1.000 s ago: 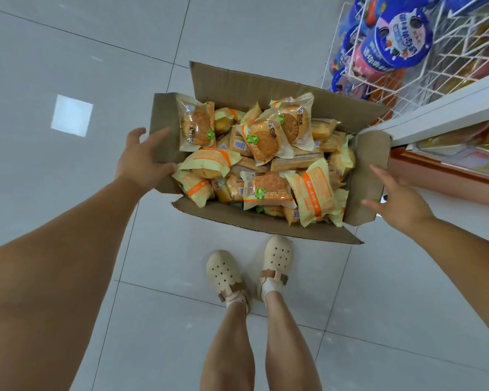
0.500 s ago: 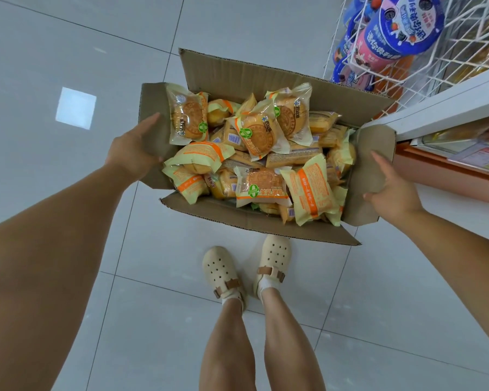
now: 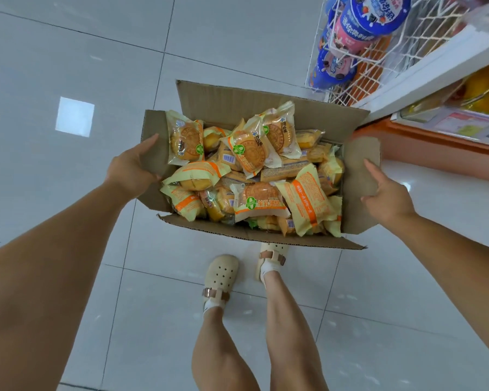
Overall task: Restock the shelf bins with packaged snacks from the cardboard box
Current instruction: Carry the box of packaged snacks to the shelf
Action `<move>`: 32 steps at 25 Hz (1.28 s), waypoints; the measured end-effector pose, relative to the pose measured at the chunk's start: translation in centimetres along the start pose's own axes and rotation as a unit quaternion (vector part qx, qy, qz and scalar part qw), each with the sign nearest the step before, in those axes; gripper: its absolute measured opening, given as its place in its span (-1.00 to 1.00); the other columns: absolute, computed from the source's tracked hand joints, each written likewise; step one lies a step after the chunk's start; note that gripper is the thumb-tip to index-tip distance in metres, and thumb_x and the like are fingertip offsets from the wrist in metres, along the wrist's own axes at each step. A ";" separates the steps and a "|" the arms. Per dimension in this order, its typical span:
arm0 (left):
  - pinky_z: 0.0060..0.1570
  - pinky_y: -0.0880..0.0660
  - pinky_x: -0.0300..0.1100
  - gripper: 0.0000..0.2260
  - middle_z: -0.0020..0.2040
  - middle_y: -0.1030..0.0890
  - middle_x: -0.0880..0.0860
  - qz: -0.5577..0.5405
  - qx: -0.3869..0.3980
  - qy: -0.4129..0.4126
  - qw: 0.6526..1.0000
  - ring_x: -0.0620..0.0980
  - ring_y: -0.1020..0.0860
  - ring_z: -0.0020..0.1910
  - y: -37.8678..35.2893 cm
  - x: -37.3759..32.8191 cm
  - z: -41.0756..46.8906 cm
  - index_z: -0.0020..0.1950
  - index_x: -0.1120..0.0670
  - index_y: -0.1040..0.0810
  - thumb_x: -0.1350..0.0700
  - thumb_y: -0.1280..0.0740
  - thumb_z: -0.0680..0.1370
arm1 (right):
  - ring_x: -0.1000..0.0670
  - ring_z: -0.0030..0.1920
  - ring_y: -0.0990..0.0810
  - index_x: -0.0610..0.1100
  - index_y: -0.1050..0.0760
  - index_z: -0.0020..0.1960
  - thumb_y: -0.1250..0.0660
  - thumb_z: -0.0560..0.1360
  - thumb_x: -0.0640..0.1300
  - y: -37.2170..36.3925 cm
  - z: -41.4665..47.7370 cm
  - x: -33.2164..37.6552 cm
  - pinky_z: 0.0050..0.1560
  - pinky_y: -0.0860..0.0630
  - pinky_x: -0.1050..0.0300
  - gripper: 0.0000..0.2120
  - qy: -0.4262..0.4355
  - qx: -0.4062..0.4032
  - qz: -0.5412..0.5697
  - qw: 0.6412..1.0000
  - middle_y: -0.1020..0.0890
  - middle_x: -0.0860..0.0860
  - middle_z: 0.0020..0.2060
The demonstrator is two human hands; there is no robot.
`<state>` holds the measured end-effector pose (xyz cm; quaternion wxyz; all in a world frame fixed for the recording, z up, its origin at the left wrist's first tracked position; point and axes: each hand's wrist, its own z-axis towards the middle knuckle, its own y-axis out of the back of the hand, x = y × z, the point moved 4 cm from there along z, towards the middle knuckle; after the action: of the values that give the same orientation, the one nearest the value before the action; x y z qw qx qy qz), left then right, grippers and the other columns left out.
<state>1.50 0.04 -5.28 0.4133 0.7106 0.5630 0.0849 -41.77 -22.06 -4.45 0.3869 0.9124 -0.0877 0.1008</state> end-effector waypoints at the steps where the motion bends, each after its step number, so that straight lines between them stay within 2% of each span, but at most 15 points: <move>1: 0.17 -0.48 -0.04 -0.27 0.39 -0.48 0.06 0.009 0.007 -0.004 1.000 0.16 -0.48 0.29 0.0 0.1 -0.7 0.52 -0.23 -0.27 0.22 -0.47 0.46 | -0.08 -0.31 -0.51 0.19 -0.13 0.54 -0.28 0.49 -0.33 -0.3 -1.2 -0.8 -0.19 -0.41 0.15 -0.24 -0.010 0.008 -0.004 1.000 -0.55 -0.09 -0.16; 3: 0.15 -0.49 -0.02 -0.27 0.39 -0.48 0.09 0.032 0.021 -0.017 0.999 0.18 -0.48 0.27 -0.1 0.1 -2.2 0.52 -0.23 -0.25 0.22 -0.46 0.47 | 0.00 -0.37 -0.47 0.21 -0.10 0.54 -0.27 0.49 -0.33 -0.8 -3.8 -2.4 -0.30 -0.37 0.16 -0.23 -0.027 0.013 -0.005 1.000 -0.54 -0.05 -0.13; 5: 0.13 -0.49 -0.03 -0.27 0.38 -0.49 0.10 0.058 0.035 -0.034 0.997 0.18 -0.49 0.26 -0.1 -0.4 -3.6 0.52 -0.24 -0.23 0.22 -0.45 0.48 | -0.04 -0.37 -0.49 0.21 -0.10 0.54 -0.26 0.50 -0.32 -1.0 -6.6 -3.7 -0.38 -0.36 0.17 -0.24 -0.049 0.007 0.013 0.999 -0.56 -0.04 -0.23; 7: 0.12 -0.49 -0.04 -0.26 0.37 -0.49 0.10 0.078 0.047 -0.051 0.995 0.18 -0.49 0.25 0.0 -1.5 -4.7 0.53 -0.24 -0.22 0.22 -0.44 0.48 | -0.09 -0.34 -0.50 0.19 -0.10 0.54 -0.25 0.50 -0.33 -1.0 -9.3 -5.0 -0.40 -0.37 0.16 -0.25 -0.070 0.002 0.026 0.997 -0.50 -0.06 -0.37; 9: 0.15 -0.49 -0.03 -0.26 0.36 -0.51 0.10 0.097 0.060 -0.074 0.991 0.17 -0.50 0.25 0.1 -2.9 -5.8 0.53 -0.24 -0.22 0.21 -0.44 0.47 | -0.12 -0.33 -0.51 0.17 -0.10 0.55 -0.24 0.50 -0.34 -0.7 -12.0 -6.4 -0.38 -0.40 0.14 -0.25 -0.092 -0.007 0.043 0.995 -0.48 -0.08 -0.38; 11: 0.19 -0.51 0.03 -0.26 0.36 -0.51 0.11 0.111 0.071 -0.100 0.986 0.18 -0.50 0.25 0.2 -5.0 -6.8 0.53 -0.23 -0.21 0.18 -0.46 0.47 | -0.12 -0.31 -0.53 0.16 -0.10 0.55 -0.23 0.50 -0.35 -0.6 -14.6 -7.9 -0.34 -0.44 0.12 -0.25 -0.113 -0.019 0.071 0.991 -0.54 -0.11 -0.30; 13: 0.21 -0.51 0.06 -0.25 0.36 -0.50 0.12 0.128 0.081 -0.131 0.980 0.19 -0.50 0.25 0.1 -7.6 -7.8 0.53 -0.22 -0.21 0.17 -0.48 0.46 | -0.13 -0.27 -0.56 0.16 -0.10 0.55 -0.22 0.50 -0.36 -0.5 -16.9 -9.7 -0.31 -0.48 0.10 -0.25 -0.131 -0.038 0.095 0.986 -0.62 -0.18 -0.07; 15: 0.19 -0.51 0.05 -0.25 0.35 -0.51 0.12 0.155 0.084 -0.164 0.970 0.19 -0.51 0.24 -0.4 -10.8 -9.0 0.53 -0.22 -0.22 0.16 -0.48 0.46 | -0.13 -0.22 -0.57 0.15 -0.11 0.55 -0.22 0.50 -0.37 -0.2 -19.2 -11.7 -0.27 -0.49 0.09 -0.25 -0.148 -0.068 0.120 0.979 -0.60 -0.20 0.12; 17: 0.17 -0.51 0.06 -0.25 0.34 -0.52 0.12 0.179 0.086 -0.196 0.960 0.20 -0.52 0.22 -1.2 -14.2 -10.2 0.53 -0.24 -0.22 0.15 -0.48 0.45 | -0.11 -0.21 -0.56 0.16 -0.11 0.55 -0.20 0.49 -0.37 -0.2 -21.4 -14.1 -0.25 -0.51 0.09 -0.24 -0.173 -0.082 0.152 0.970 -0.60 -0.14 0.05; 20: 0.16 -0.50 0.03 -0.25 0.32 -0.53 0.13 0.222 0.099 -0.245 0.938 0.20 -0.52 0.22 -3.8 -19.5 -12.4 0.52 -0.25 -0.22 0.14 -0.47 0.45 | -0.05 -0.30 -0.53 0.19 -0.12 0.54 -0.17 0.46 -0.38 -0.1 -24.5 -18.6 -0.40 -0.41 0.16 -0.22 -0.225 -0.099 0.206 0.947 -0.57 -0.02 -0.20; 22: 0.11 -0.49 -0.01 -0.25 0.32 -0.52 0.14 0.239 0.112 -0.267 0.927 0.19 -0.52 0.20 -6.2 -23.0 -13.9 0.53 -0.26 -0.21 0.15 -0.47 0.46 | -0.03 -0.32 -0.52 0.20 -0.12 0.53 -0.16 0.46 -0.38 -0.1 -26.5 -21.7 -0.42 -0.38 0.18 -0.22 -0.251 -0.114 0.228 0.934 -0.56 -0.03 -0.18; 25: 0.04 -0.49 -0.06 -0.24 0.36 -0.49 0.13 0.260 0.143 -0.293 0.909 0.19 -0.52 0.21 -11.0 -28.0 -17.0 0.52 -0.29 -0.19 0.16 -0.46 0.47 | -0.07 -0.25 -0.51 0.17 -0.11 0.54 -0.18 0.47 -0.36 0.2 -29.6 -27.3 -0.28 -0.44 0.13 -0.24 -0.285 -0.139 0.249 0.915 -0.61 -0.14 -0.03; 29: 0.19 -0.46 0.02 -0.25 0.38 -0.47 0.15 0.303 0.164 -0.350 0.871 0.22 -0.48 0.27 -18.7 -34.2 -22.6 0.53 -0.26 -0.19 0.18 -0.44 0.47 | -0.11 -0.15 -0.51 0.15 -0.14 0.54 -0.19 0.48 -0.37 0.3 -33.5 -35.7 -0.12 -0.47 0.11 -0.26 -0.324 -0.168 0.286 0.886 -0.59 -0.20 0.14; 32: 0.18 -0.46 0.00 -0.21 0.43 -0.44 0.12 0.332 0.186 -0.384 0.841 0.21 -0.49 0.28 -24.8 -38.7 -27.4 0.54 -0.23 -0.20 0.22 -0.46 0.44 | -0.21 0.06 -0.55 0.13 -0.15 0.54 -0.20 0.48 -0.36 0.3 -36.9 -42.2 0.03 -0.45 0.10 -0.28 -0.342 -0.185 0.306 0.869 -0.55 -0.19 0.24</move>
<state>-46.24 -19.54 8.79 0.4035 0.8943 0.0947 -0.1683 -86.76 7.86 10.21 0.4445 0.7287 -0.5064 -0.1227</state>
